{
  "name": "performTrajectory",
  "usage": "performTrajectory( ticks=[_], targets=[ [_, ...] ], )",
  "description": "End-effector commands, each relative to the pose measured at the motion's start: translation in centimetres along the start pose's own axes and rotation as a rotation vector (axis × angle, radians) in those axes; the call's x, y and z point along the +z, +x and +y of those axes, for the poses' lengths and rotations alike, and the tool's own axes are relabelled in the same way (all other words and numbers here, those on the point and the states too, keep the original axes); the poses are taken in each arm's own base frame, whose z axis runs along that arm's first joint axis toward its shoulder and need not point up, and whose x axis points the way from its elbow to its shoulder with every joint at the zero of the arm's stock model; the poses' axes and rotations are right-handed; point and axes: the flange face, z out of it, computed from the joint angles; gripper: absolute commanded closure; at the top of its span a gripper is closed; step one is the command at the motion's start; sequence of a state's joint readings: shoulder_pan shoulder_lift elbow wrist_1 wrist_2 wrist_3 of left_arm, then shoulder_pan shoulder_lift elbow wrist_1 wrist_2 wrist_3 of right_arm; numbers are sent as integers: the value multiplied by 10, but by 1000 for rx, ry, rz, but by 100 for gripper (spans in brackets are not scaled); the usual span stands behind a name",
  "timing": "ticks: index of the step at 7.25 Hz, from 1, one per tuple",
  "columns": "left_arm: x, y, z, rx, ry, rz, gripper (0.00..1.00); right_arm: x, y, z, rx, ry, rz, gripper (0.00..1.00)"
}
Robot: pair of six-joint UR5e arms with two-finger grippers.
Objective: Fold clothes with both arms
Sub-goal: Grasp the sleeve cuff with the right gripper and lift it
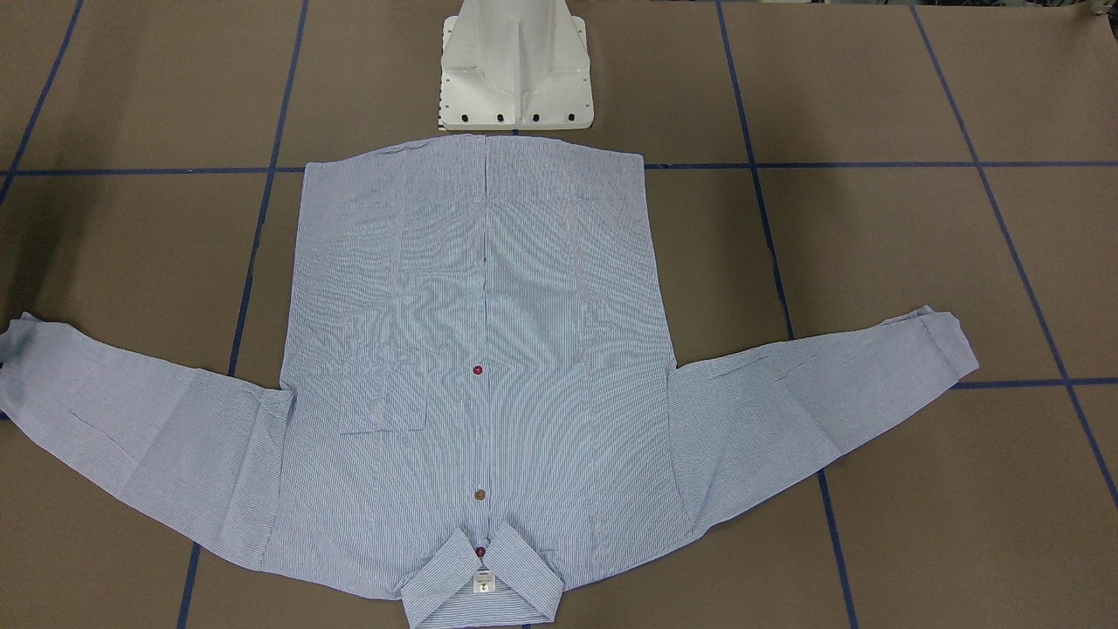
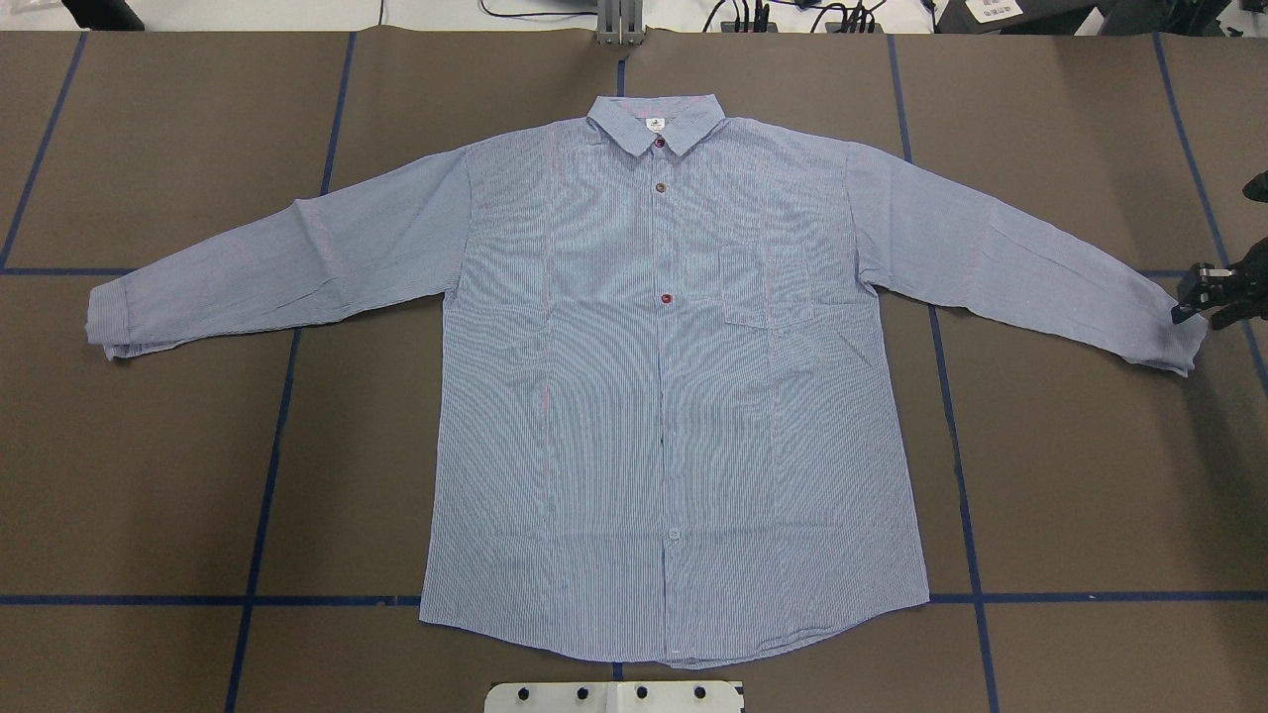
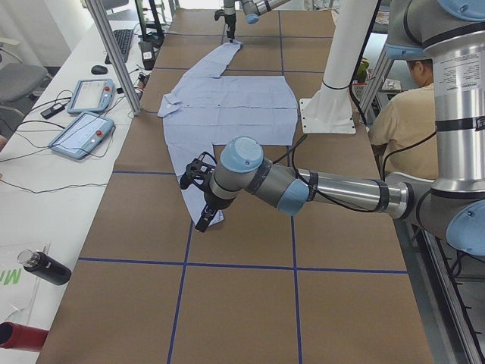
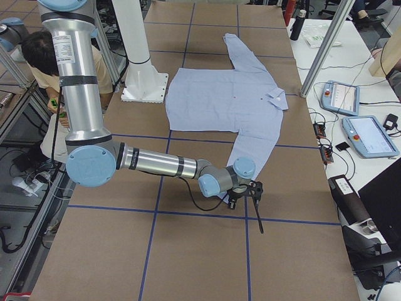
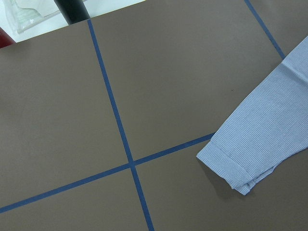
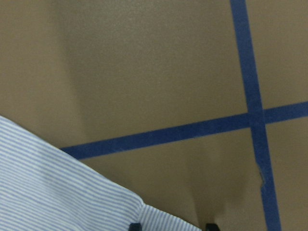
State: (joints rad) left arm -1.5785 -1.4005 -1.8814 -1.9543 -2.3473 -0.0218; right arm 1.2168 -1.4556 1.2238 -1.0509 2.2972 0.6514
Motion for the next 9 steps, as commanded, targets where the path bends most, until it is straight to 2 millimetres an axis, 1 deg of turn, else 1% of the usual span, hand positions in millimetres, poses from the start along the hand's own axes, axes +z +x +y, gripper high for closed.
performTrajectory(
  ticks=[1, 4, 5, 6, 7, 8, 9],
  targets=[
    [-1, 1, -1, 0, 3, 1, 1, -2, -7, -7, 2, 3, -3, 100],
    [-1, 2, -2, 1, 4, 1, 1, -9, -9, -10, 1, 11, -15, 100],
    [-2, 3, -2, 2, 6, 1, 1, -26, -9, -15, 6, 34, -35, 100],
    [-4, 4, -3, 5, 9, 1, 1, -54, -22, -15, -7, 52, -90, 100],
    [-4, 5, -3, 4, 8, 17, 1, -79, -47, -12, -41, 79, -123, 100],
    [-4, 8, -3, 4, 7, 46, 1, -105, -81, -8, -3, 108, -158, 100],
    [-4, 9, -3, 4, 7, 50, 1, -128, -167, 1, 81, 109, -228, 100]
  ],
)
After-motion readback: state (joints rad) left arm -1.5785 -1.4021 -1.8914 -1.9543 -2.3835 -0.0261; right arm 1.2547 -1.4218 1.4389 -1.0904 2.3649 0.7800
